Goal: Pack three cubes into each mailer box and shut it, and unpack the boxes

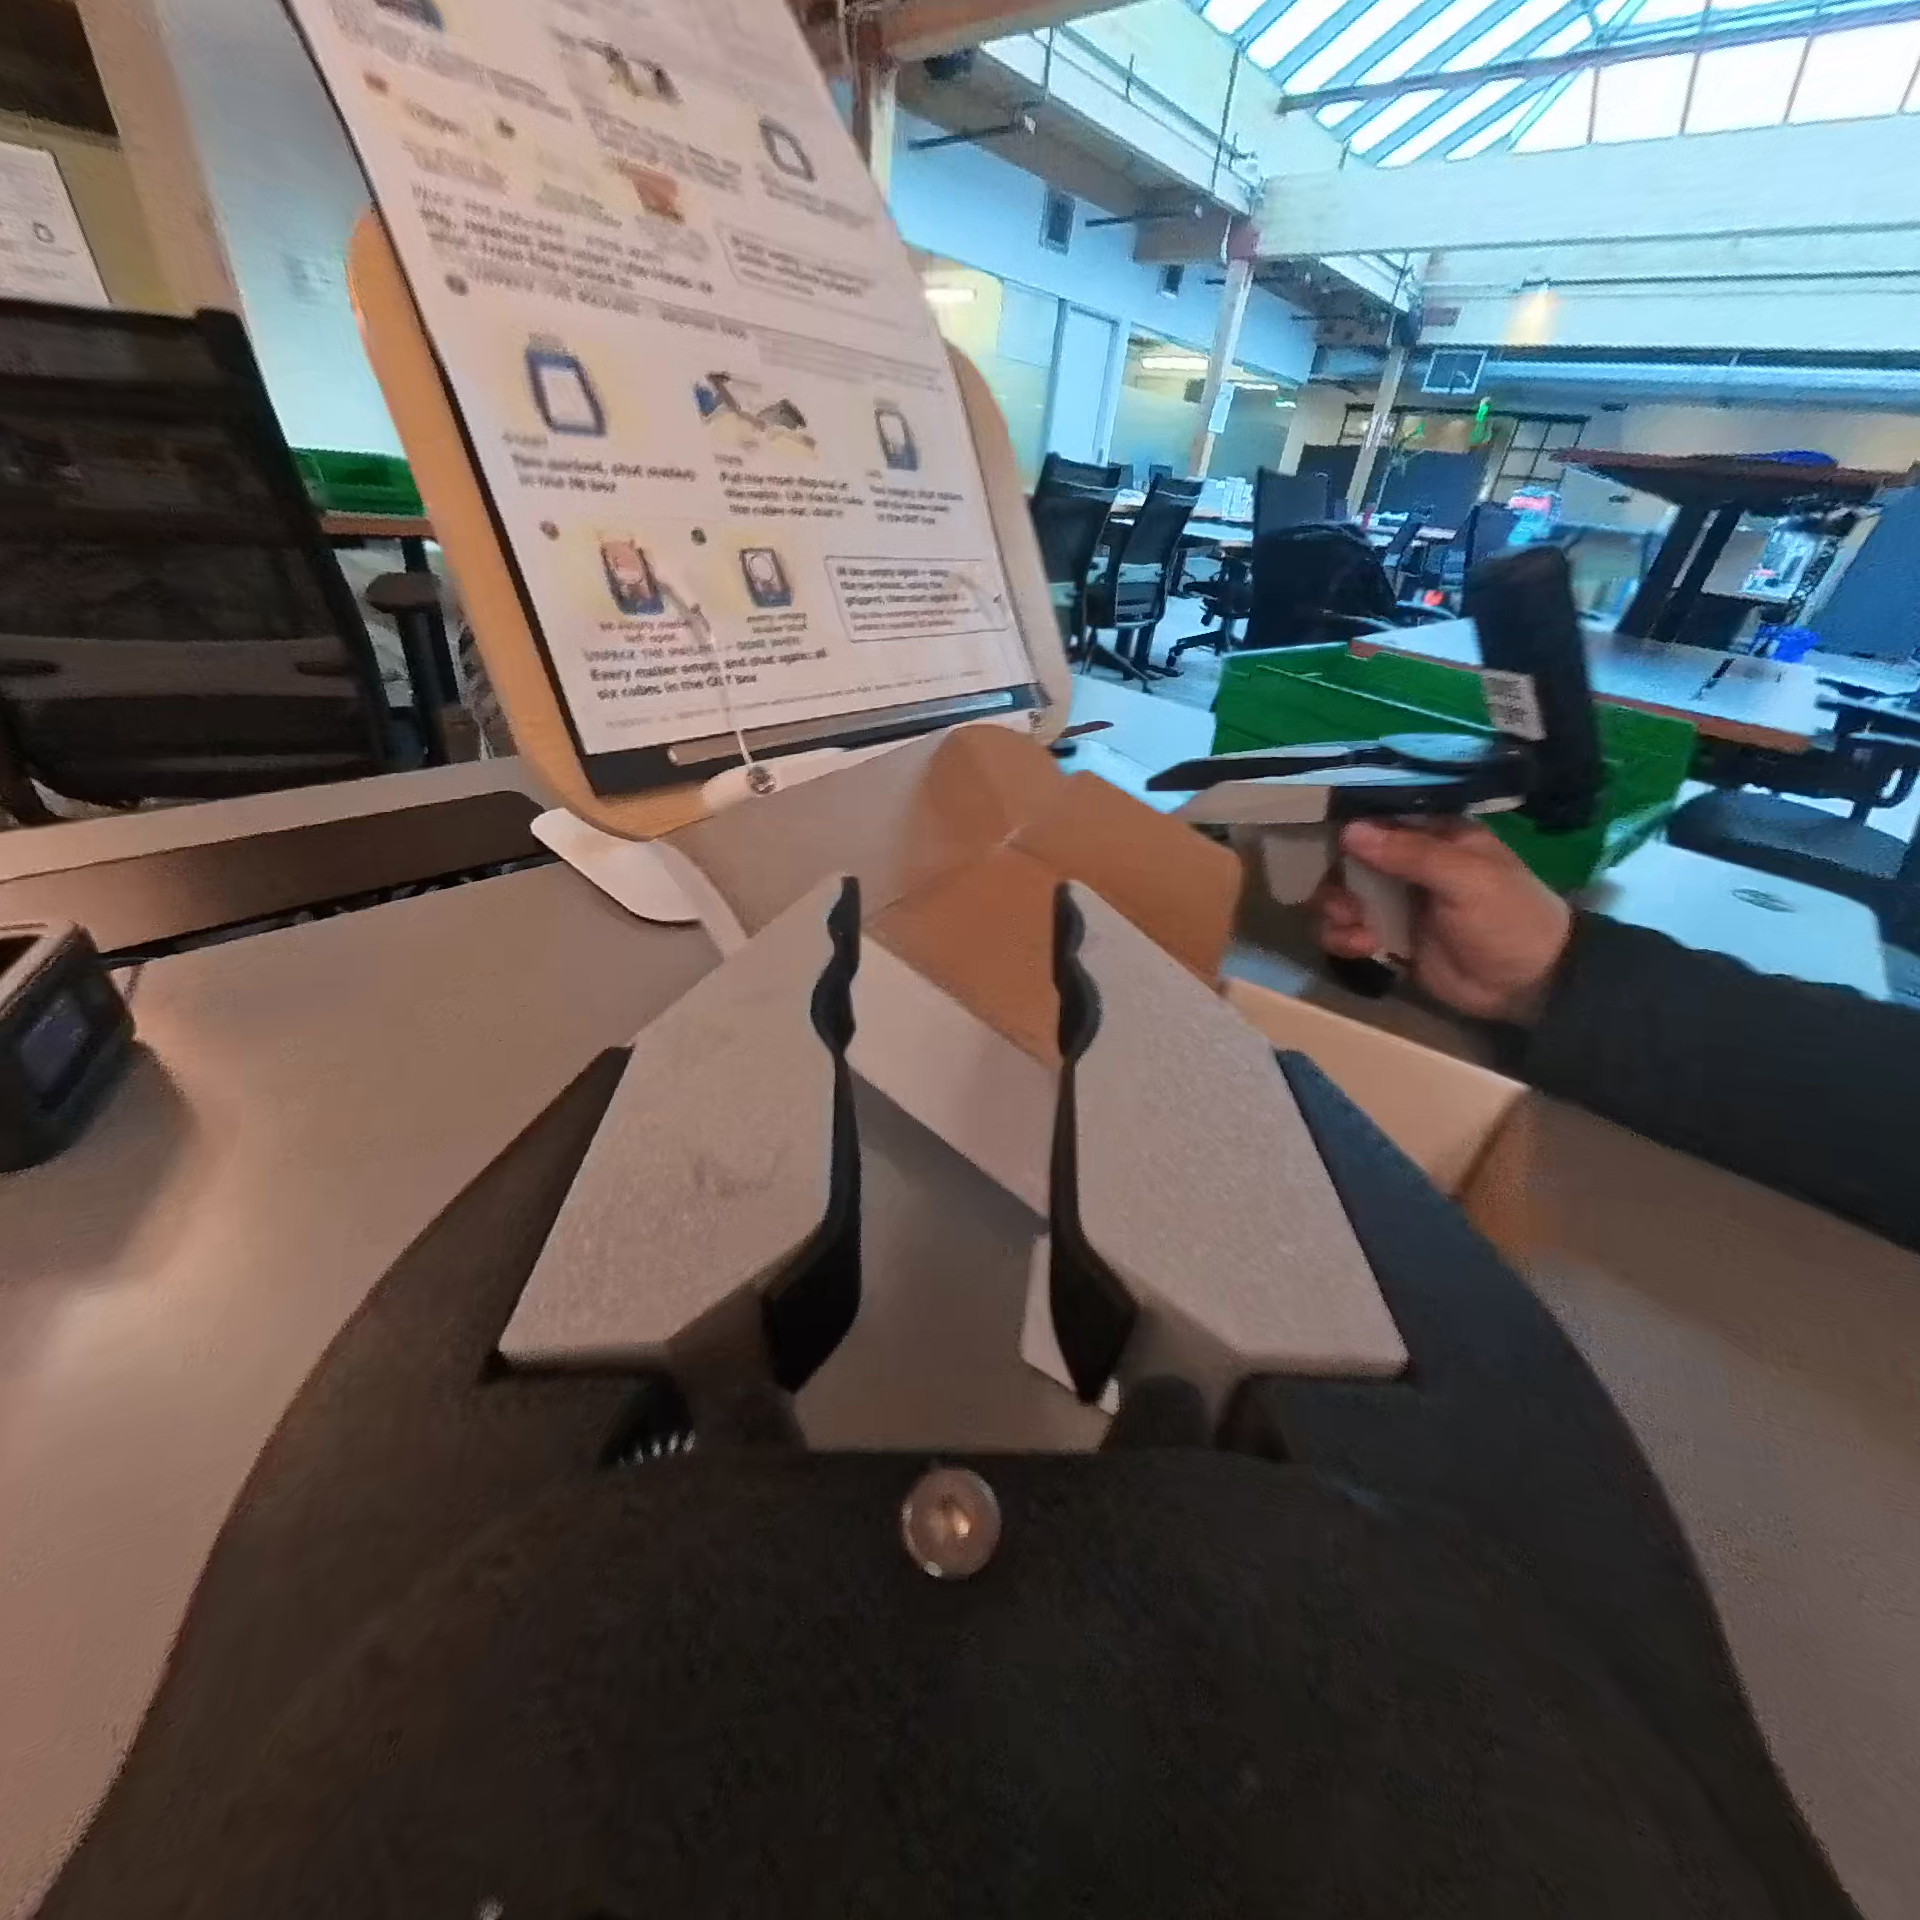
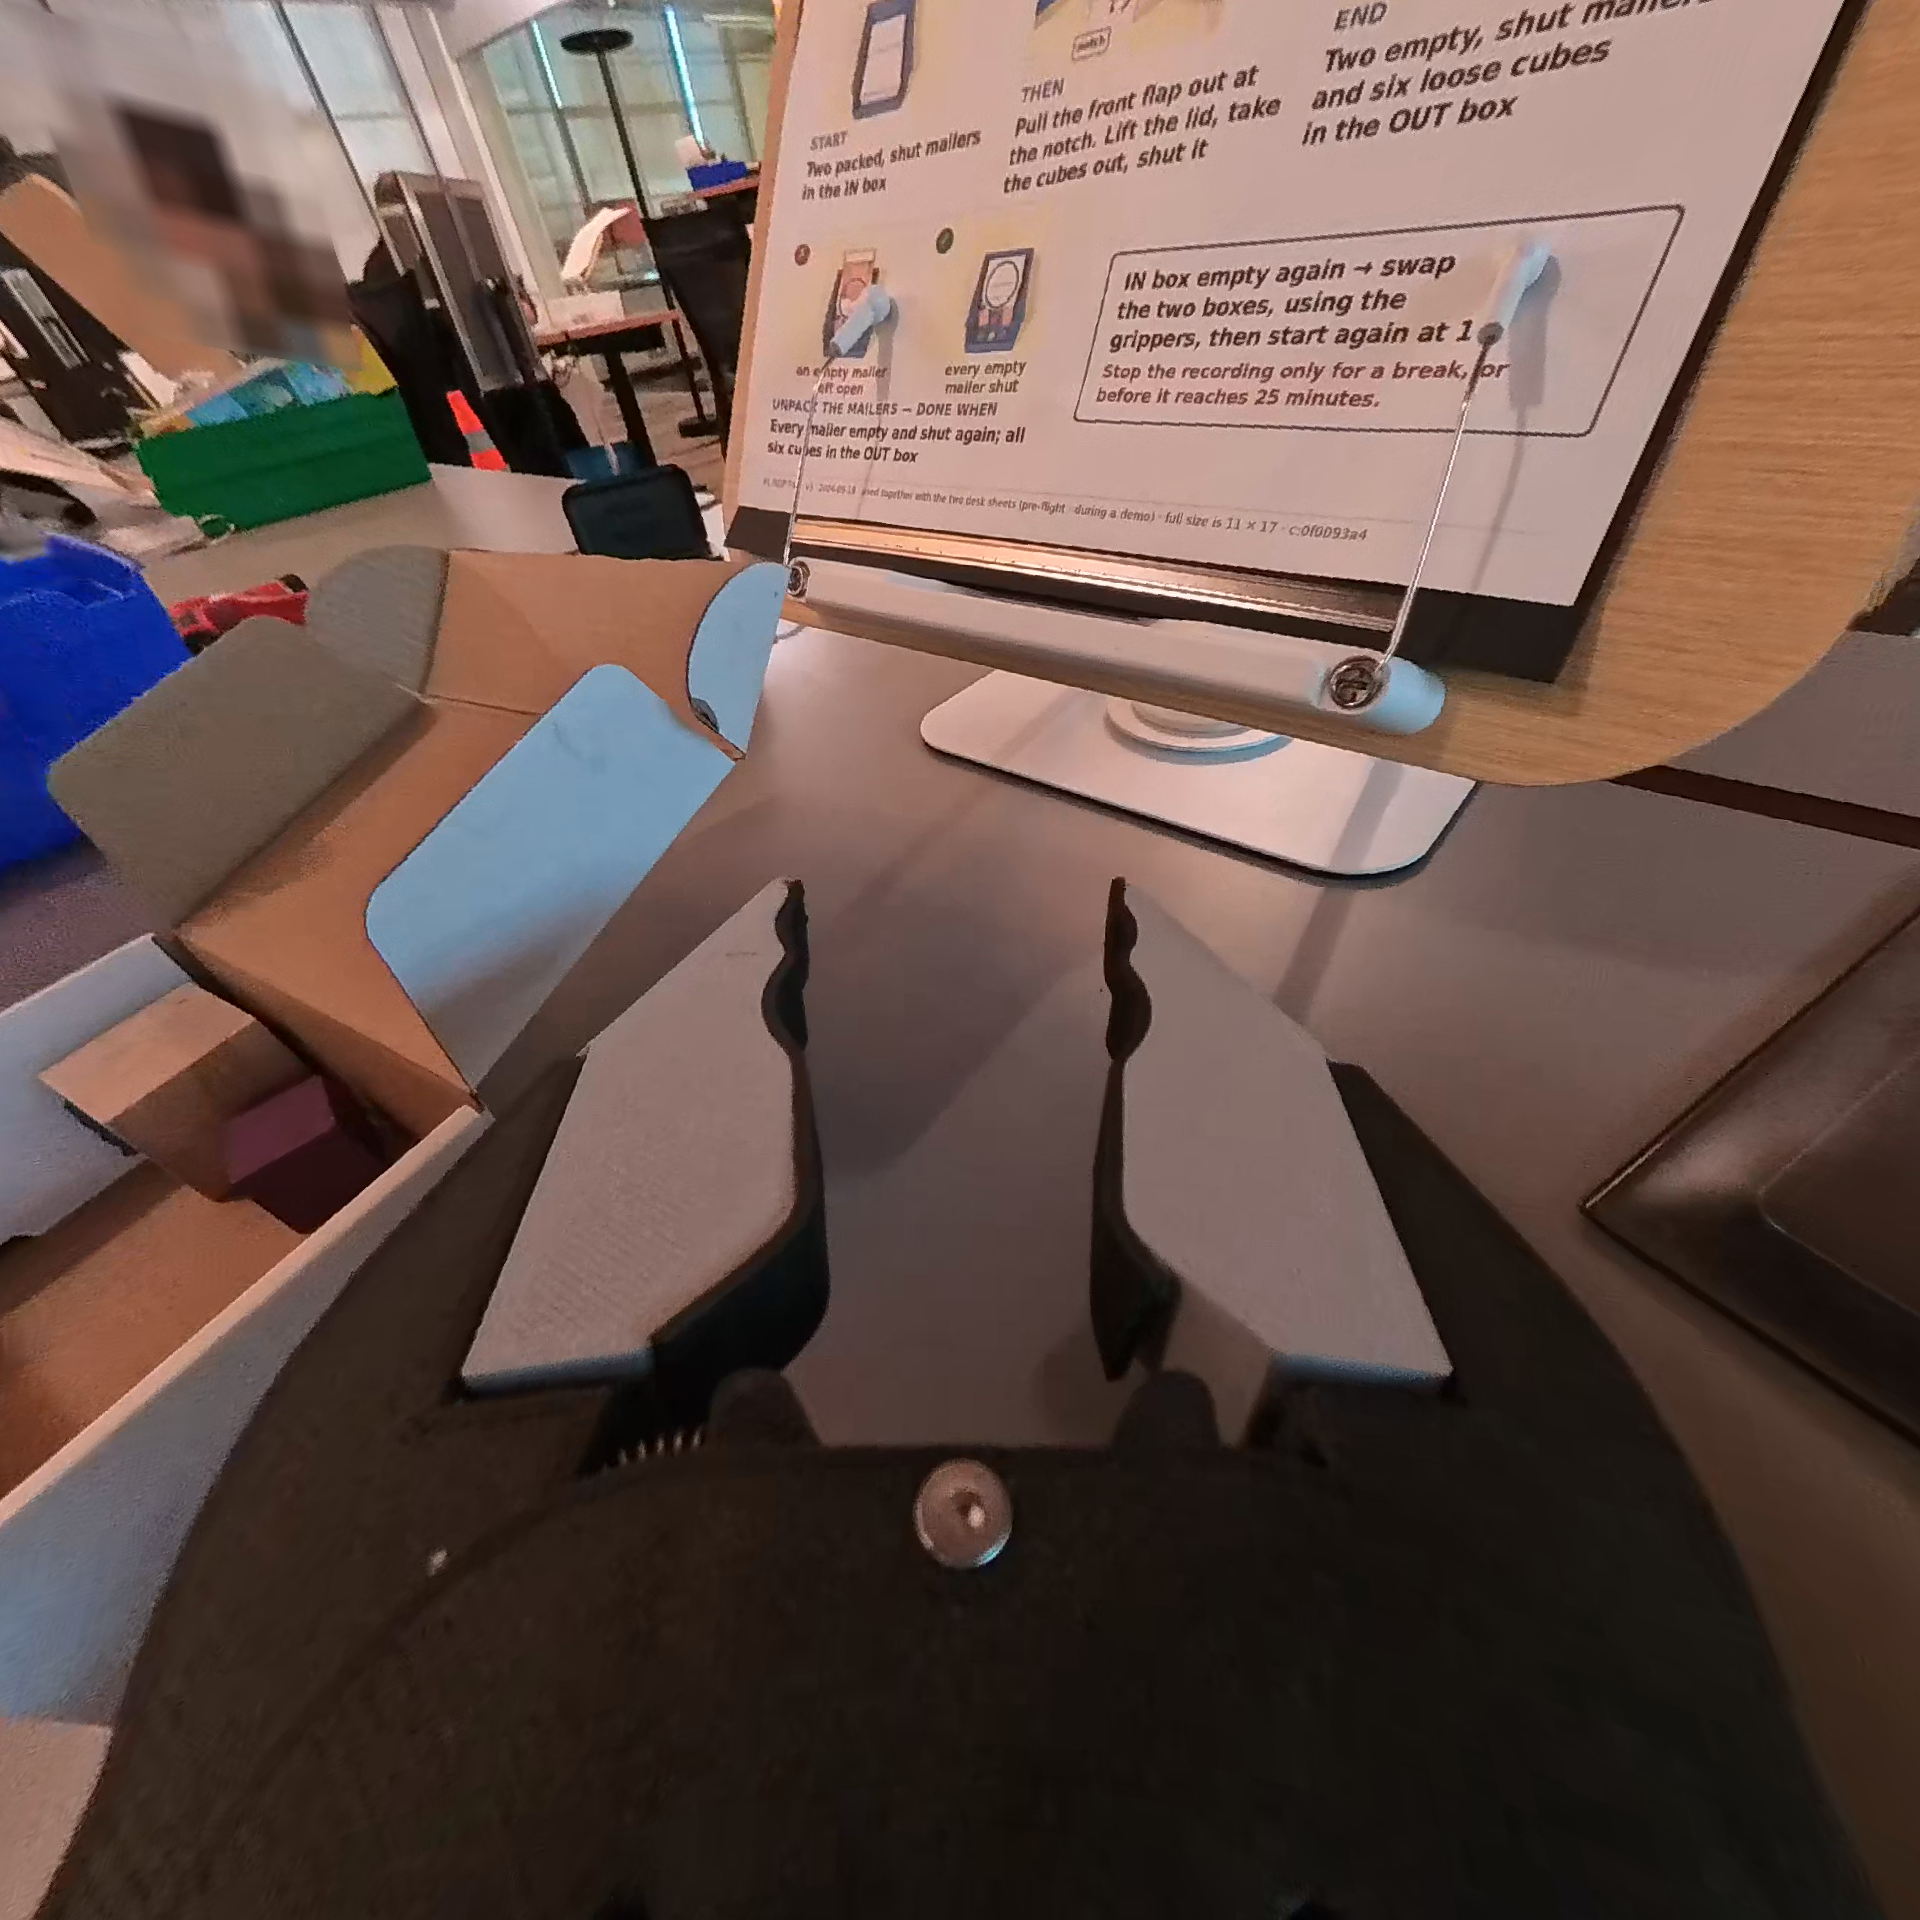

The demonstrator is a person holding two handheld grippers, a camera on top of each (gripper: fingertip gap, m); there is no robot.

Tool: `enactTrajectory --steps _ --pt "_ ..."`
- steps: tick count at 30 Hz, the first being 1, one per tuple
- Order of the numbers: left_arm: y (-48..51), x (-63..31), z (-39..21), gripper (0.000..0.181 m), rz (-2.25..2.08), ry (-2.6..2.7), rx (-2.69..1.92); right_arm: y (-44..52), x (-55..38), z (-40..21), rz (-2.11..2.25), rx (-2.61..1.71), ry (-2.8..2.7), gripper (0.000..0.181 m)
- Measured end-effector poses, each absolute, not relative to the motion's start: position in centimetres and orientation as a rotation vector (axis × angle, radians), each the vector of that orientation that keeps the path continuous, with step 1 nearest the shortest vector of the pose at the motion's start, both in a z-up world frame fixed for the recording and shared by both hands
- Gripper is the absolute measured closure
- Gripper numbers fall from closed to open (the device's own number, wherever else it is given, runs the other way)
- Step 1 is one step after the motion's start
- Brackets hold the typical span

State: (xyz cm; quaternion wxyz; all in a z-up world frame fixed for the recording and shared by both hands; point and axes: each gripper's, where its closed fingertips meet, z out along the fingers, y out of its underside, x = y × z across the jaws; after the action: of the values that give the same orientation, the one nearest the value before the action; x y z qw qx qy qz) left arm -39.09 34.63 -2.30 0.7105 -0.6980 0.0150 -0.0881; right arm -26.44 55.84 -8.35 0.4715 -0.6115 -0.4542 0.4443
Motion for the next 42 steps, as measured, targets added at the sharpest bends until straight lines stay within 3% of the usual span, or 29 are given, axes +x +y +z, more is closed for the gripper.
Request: enactTrajectory --steps 3,7,11,18,22,26,38,42 --pt "30.9 -36.2 0.2 0.131 -0.141 0.109 -1.611 55.9 -26.4 -8.4 1.107 -1.508 -1.108 0.126" --pt "24.6 -34.4 3.7 0.126 -0.005 0.259 -1.763 55.9 -26.5 -8.4 1.138 -1.518 -1.100 0.125" --pt "17.8 -38.9 5.2 0.120 0.191 0.305 -1.978 55.7 -26.6 -8.3 1.138 -1.508 -1.104 0.125" --pt "8.1 -49.8 -2.4 0.120 0.279 0.295 -2.447 55.1 -26.4 -8.1 1.117 -1.479 -1.108 0.126" --pt "5.7 -52.0 -7.8 0.129 0.155 0.342 -2.588 54.8 -26.3 -8.0 1.100 -1.460 -1.109 0.125" --pt "4.7 -52.3 -12.1 0.127 0.050 0.444 -2.690 54.6 -26.1 -7.6 1.056 -1.419 -1.099 0.125" --pt "3.6 -48.6 -16.3 0.137 -0.230 0.778 -2.816 55.0 -25.9 -7.6 1.019 -1.425 -1.069 0.124" --pt "4.7 -49.3 -16.7 0.160 -0.119 0.817 -2.816 55.0 -25.8 -7.5 1.044 -1.425 -1.064 0.126"
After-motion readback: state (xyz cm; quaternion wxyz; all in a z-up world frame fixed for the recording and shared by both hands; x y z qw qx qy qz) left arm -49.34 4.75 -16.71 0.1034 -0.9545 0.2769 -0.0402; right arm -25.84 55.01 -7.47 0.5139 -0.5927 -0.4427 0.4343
